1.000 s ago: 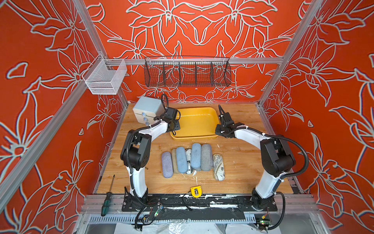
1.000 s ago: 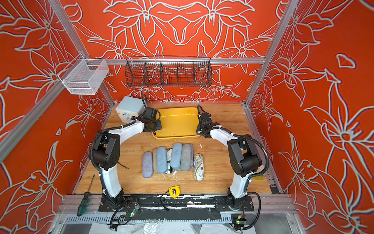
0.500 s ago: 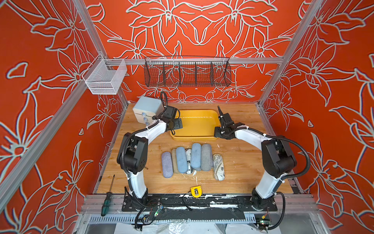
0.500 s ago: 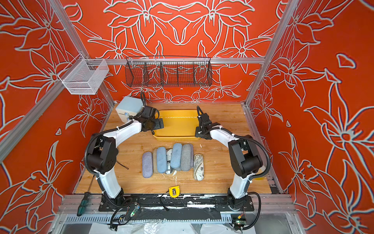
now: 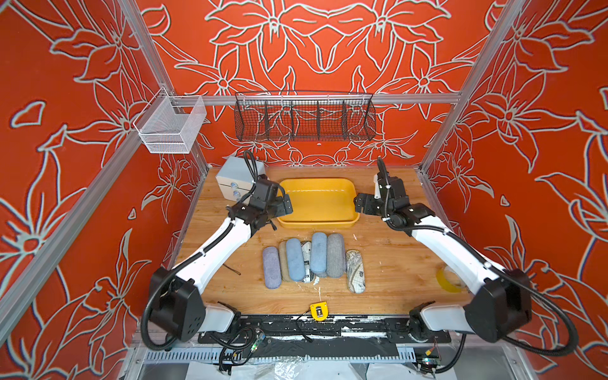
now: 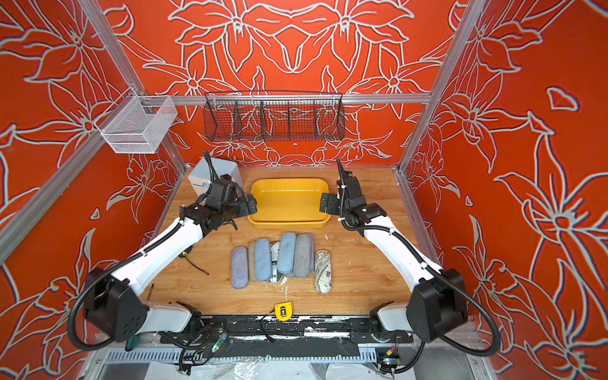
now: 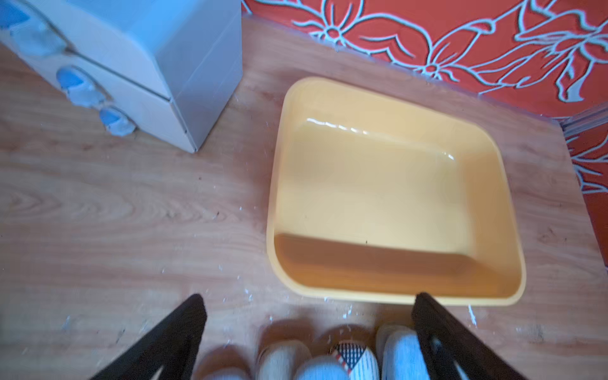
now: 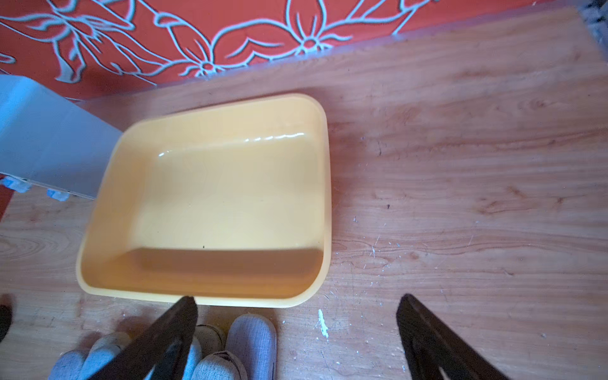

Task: Put the glasses cases into the storage boxes
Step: Pick up the glasses case.

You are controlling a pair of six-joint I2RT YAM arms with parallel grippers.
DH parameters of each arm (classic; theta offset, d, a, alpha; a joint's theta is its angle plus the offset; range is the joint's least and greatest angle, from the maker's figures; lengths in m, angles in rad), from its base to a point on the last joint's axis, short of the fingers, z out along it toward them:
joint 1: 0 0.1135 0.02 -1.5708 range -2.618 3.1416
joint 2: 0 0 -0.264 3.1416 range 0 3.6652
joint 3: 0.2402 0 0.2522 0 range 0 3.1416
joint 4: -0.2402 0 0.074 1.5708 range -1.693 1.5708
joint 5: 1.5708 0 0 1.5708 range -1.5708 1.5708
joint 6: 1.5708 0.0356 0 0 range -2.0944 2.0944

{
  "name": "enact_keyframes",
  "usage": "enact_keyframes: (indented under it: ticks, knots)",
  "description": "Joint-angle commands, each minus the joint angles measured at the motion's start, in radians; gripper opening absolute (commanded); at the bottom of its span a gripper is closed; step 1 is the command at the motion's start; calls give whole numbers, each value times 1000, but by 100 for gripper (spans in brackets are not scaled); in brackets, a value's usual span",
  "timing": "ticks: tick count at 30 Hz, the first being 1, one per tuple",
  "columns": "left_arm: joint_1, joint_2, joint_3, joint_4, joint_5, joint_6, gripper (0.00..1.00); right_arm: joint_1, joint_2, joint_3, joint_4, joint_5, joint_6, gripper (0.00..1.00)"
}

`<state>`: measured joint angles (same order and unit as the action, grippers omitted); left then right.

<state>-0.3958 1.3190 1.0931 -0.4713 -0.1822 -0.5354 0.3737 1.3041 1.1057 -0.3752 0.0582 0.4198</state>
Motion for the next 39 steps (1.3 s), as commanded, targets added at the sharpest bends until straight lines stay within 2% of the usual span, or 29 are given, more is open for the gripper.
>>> enact_keyframes:
  ticks: [1,4,7,11,27,35,39]
  knots:
    - [-56,-79,-109,-111,-42,-144,94,4,-43,-35,9,27,-38,97]
    - [-151,-127,-187,-125,-53,-242,94,3,-57,-57,29,25,-37,97]
    - [-247,-119,-197,-170,-95,-309,95,4,-48,-71,47,18,-28,97]
    - [-310,-60,-190,-200,-118,-366,96,4,-46,-100,65,-1,-11,97]
    - [-362,137,-154,-125,-70,-400,87,4,-43,-179,103,-29,-6,97]
    - [-369,197,-124,-133,-73,-402,73,2,-29,-180,103,-23,-19,97]
    - [-374,229,-104,-138,-65,-396,72,2,-16,-181,109,-26,-20,97]
